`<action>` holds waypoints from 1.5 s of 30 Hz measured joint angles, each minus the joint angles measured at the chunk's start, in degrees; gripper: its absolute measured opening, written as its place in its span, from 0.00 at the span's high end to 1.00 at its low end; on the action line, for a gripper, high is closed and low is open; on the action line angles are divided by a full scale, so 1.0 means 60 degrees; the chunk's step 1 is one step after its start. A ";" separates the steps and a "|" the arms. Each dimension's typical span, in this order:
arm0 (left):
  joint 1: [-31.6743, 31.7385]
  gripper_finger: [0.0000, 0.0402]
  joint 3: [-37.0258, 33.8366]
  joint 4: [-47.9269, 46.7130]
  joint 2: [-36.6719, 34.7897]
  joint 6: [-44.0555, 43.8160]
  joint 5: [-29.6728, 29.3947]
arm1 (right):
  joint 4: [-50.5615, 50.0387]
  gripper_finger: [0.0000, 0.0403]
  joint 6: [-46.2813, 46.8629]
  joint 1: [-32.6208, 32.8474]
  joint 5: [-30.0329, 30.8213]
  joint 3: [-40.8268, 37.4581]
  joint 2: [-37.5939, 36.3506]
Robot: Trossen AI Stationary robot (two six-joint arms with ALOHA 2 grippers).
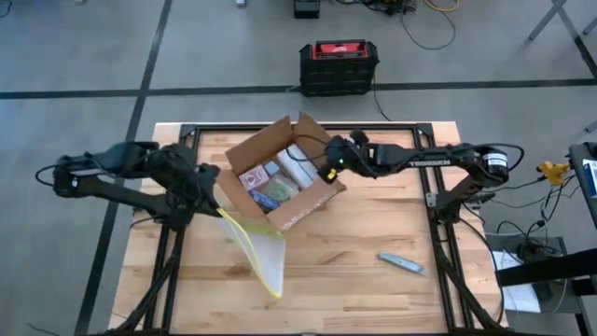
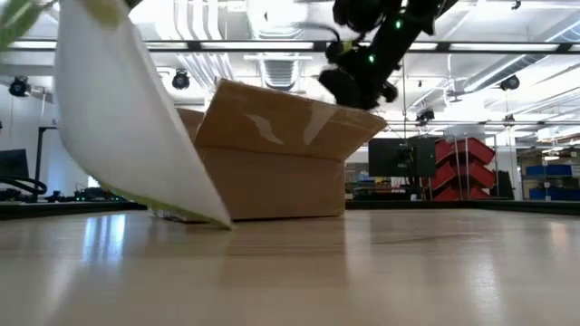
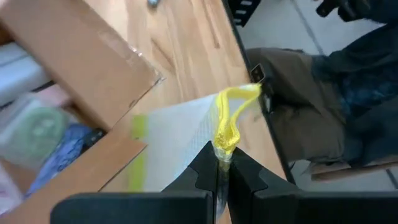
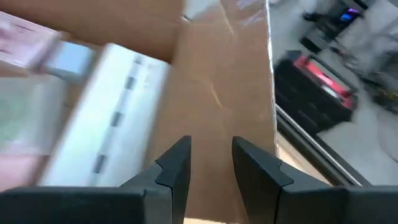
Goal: Unpack boxes
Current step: Put the green earphone into the transparent zip bag
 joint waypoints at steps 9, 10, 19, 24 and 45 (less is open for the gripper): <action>-0.0007 1.00 -0.0785 0.0884 0.0008 0.0049 0.0856 | 0.0314 0.74 -0.1987 0.1489 -0.1730 0.2364 0.0865; -0.0007 1.00 -0.0785 0.0884 0.0005 0.0052 0.0919 | 0.0322 0.73 -0.2233 0.1633 -0.1720 0.2734 0.1094; -0.0018 1.00 -0.0748 0.0921 -0.0235 -0.0125 0.1574 | 0.0113 0.60 -0.3513 0.1510 -0.2546 0.5058 0.3651; -0.0018 1.00 -0.0748 0.0835 -0.0539 -0.0287 0.1561 | -0.0615 0.51 -0.3010 0.0810 -0.3796 0.5867 0.4743; -0.0033 1.00 -0.0756 0.0446 -0.0682 0.1126 -0.0009 | -0.4005 0.29 -0.1926 -0.0199 -0.6086 0.8705 0.8198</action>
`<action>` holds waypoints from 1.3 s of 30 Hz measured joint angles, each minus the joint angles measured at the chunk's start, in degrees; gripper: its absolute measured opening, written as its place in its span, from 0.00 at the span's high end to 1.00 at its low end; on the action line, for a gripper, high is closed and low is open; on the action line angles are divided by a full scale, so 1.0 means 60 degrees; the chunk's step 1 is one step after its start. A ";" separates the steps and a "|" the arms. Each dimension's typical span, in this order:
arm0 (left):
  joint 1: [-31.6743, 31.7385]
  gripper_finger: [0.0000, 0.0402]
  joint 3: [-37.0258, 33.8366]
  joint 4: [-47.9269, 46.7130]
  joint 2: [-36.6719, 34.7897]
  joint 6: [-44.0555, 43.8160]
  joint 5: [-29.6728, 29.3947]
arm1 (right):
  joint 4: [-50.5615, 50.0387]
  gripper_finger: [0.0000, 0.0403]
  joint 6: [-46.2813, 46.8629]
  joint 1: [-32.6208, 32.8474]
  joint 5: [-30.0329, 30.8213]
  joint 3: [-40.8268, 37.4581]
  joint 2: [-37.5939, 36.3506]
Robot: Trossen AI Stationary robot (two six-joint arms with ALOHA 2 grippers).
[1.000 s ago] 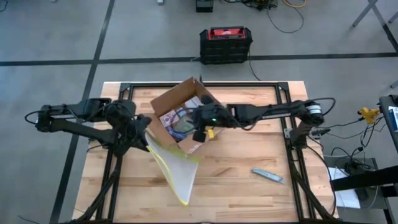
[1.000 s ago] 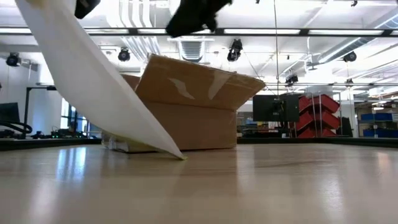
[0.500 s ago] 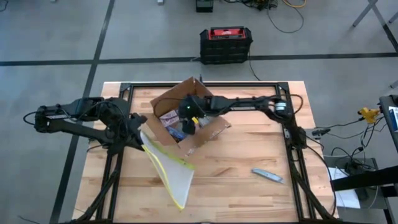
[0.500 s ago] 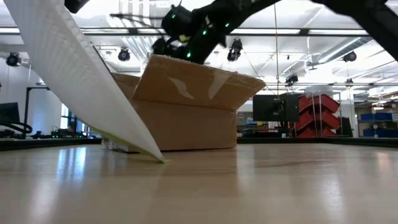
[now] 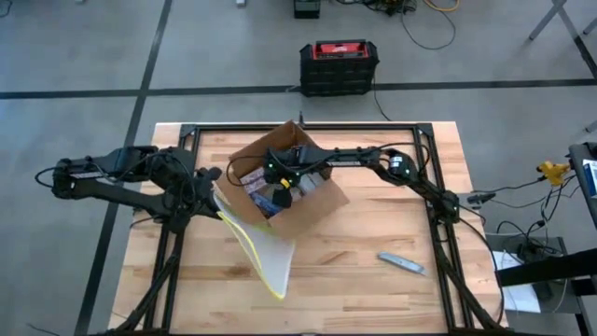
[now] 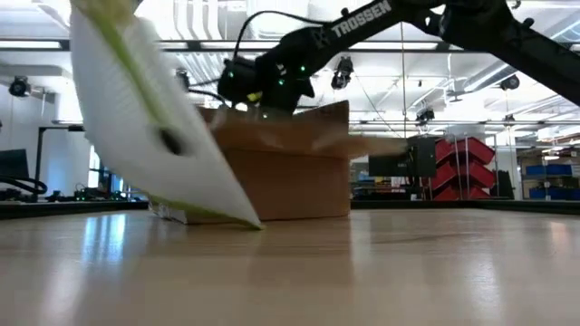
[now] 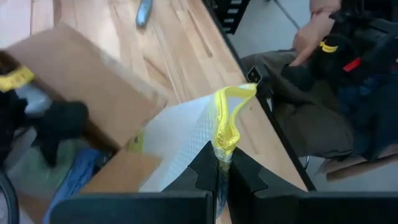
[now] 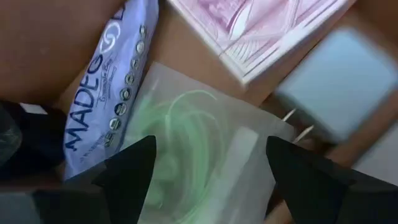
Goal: Unpack boxes
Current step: Put the green earphone into the transparent zip bag
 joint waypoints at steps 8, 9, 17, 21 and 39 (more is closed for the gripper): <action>-0.0008 1.00 -0.0010 0.0297 -0.0101 -0.0043 -0.0193 | -0.0376 0.43 0.0425 0.0118 -0.0623 -0.0201 0.0050; -0.0026 1.00 -0.0010 0.0296 -0.0085 -0.0226 -0.0159 | -0.0377 0.47 0.0374 0.0129 -0.0488 -0.0201 0.0035; -0.0073 1.00 -0.0010 0.0880 0.0316 -0.0607 -0.0139 | -0.0329 0.96 -0.0462 0.0126 -0.0102 -0.0140 -0.0044; -0.0073 1.00 -0.0010 0.1063 0.0711 -0.0788 -0.0196 | -0.0476 0.98 -0.0750 0.0358 0.0790 -0.0186 -0.0453; -0.0069 1.00 -0.0010 0.3649 0.1452 -0.0565 -0.0206 | -0.0897 1.00 -0.1074 0.3935 0.5271 -0.0433 -0.5452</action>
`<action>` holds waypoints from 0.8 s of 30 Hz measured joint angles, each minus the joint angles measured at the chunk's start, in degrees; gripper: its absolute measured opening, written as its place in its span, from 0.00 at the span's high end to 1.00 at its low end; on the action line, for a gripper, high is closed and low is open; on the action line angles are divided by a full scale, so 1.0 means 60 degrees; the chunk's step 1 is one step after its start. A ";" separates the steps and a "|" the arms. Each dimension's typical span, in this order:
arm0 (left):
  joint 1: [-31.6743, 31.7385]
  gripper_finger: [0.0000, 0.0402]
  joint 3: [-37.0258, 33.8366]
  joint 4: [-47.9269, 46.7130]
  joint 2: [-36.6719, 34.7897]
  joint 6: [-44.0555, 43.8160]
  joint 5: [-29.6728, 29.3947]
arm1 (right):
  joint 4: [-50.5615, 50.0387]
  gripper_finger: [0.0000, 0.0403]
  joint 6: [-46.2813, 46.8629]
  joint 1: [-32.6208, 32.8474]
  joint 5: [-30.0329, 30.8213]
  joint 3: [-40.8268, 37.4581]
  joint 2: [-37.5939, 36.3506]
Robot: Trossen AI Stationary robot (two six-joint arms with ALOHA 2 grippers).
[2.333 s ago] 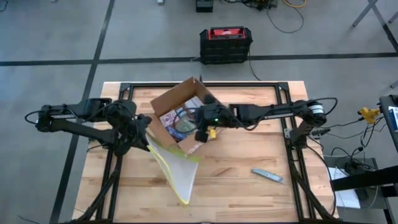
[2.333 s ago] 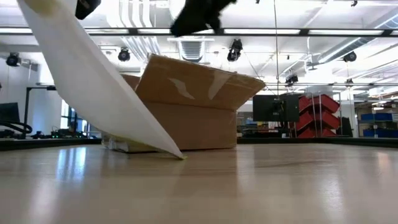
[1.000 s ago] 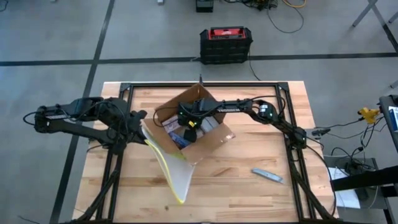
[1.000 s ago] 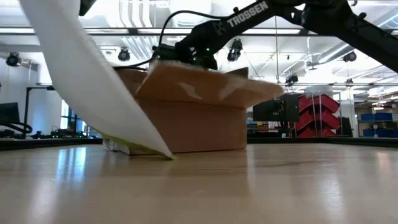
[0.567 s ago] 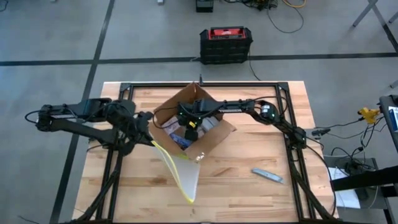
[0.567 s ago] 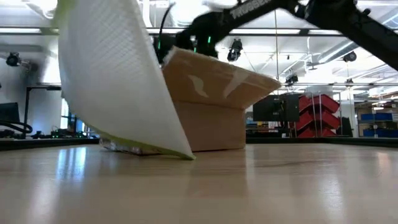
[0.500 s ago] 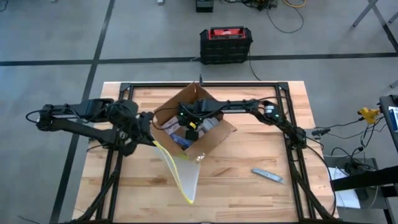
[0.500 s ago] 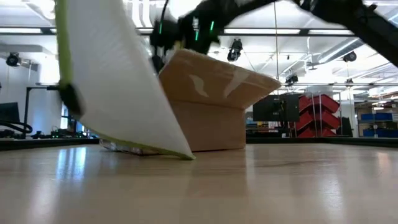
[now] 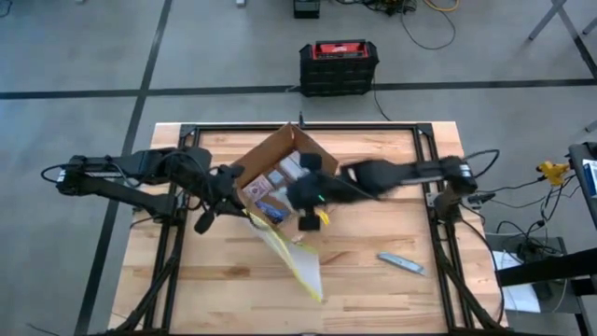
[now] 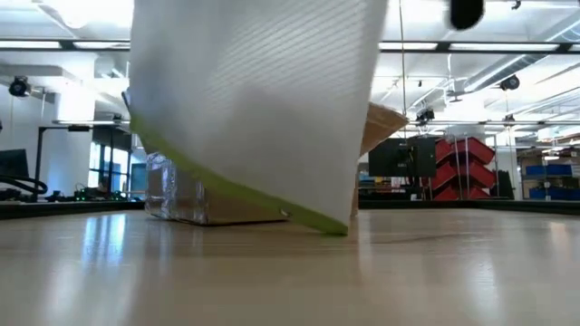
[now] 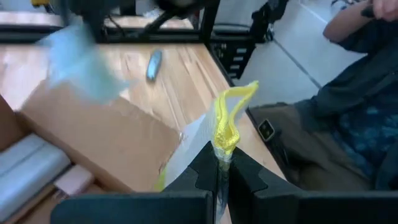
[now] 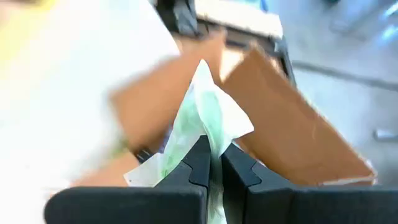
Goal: Unpack boxes
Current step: Put the green earphone into the transparent zip bag
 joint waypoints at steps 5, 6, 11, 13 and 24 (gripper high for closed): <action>0.0004 1.00 0.0002 0.1080 0.0133 -0.0457 -0.0023 | 0.0944 1.00 -0.0011 0.1245 0.1198 -0.0001 -0.0271; 0.0004 1.00 0.0004 0.1145 0.0195 -0.0550 -0.0027 | 0.1089 1.00 -0.0008 0.1447 0.1324 -0.0008 -0.0241; 0.0004 1.00 0.0004 0.0947 0.0650 -0.0771 -0.0316 | 0.1707 1.00 -0.0773 0.2236 0.2172 -0.0024 -0.0219; 0.0004 1.00 0.0004 0.1035 0.0848 -0.0806 -0.0470 | 0.2022 1.00 -0.1020 0.2459 0.2089 -0.0019 -0.0231; -0.0004 1.00 0.0004 0.1235 0.1069 -0.0499 -0.0345 | 0.1921 1.00 -0.0799 0.2269 0.0625 -0.0447 0.0000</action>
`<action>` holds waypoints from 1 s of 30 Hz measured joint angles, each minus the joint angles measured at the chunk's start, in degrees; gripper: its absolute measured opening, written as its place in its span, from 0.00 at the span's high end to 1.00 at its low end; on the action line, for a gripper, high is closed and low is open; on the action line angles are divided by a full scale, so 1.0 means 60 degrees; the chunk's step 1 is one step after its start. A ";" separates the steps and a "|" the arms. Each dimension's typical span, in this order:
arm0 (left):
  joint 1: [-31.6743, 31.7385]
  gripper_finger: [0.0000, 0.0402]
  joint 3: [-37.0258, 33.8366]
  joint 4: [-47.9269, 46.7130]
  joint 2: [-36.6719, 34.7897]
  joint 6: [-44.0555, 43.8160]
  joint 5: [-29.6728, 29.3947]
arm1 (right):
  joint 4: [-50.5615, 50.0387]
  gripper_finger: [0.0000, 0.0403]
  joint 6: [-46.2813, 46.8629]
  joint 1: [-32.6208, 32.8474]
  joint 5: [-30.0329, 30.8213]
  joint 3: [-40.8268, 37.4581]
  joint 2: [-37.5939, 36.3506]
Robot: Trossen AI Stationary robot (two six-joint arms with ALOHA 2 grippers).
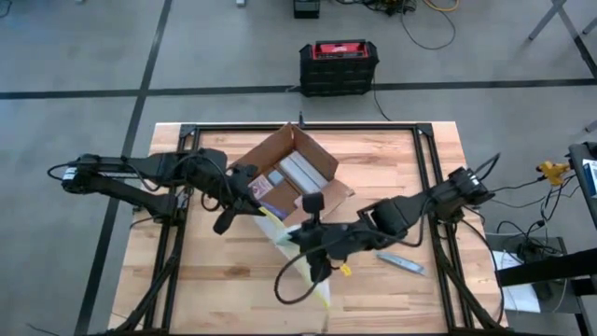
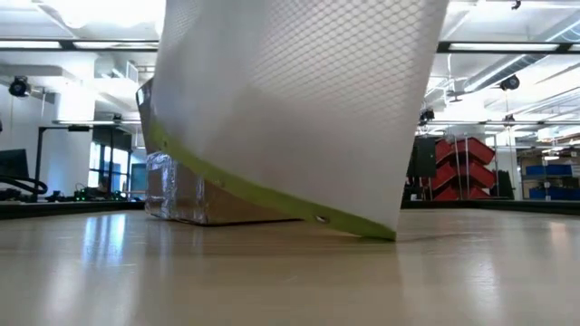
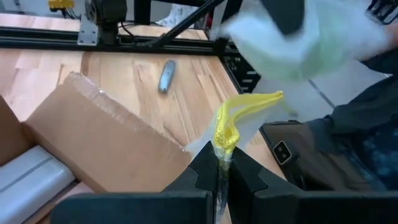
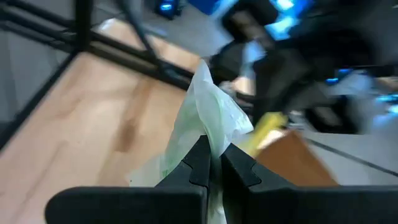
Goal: Unpack boxes
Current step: Put the green earphone into the transparent zip bag
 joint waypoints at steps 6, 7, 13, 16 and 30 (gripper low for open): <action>-0.0055 1.00 0.0000 0.0015 -0.0137 0.0021 0.0127 | -0.0009 1.00 0.0418 -0.0365 -0.0005 -0.0538 0.0056; -0.0076 1.00 0.0000 0.0002 -0.0156 0.0026 0.0143 | -0.0030 1.00 0.0548 -0.0413 -0.0008 -0.0613 0.0056; -0.0127 1.00 0.0000 0.0255 -0.0489 0.0354 0.0174 | 0.0221 1.00 0.0678 -0.0482 -0.1411 -0.0838 0.0052; -0.0124 1.00 0.0000 0.0605 -0.0567 0.0373 0.0263 | 0.0258 1.00 0.0972 -0.0565 -0.2040 -0.0954 0.0052; -0.0377 1.00 0.0004 0.1114 -0.0540 0.1009 0.1862 | -0.0851 1.00 0.1551 -0.0925 0.0256 -0.1005 0.0048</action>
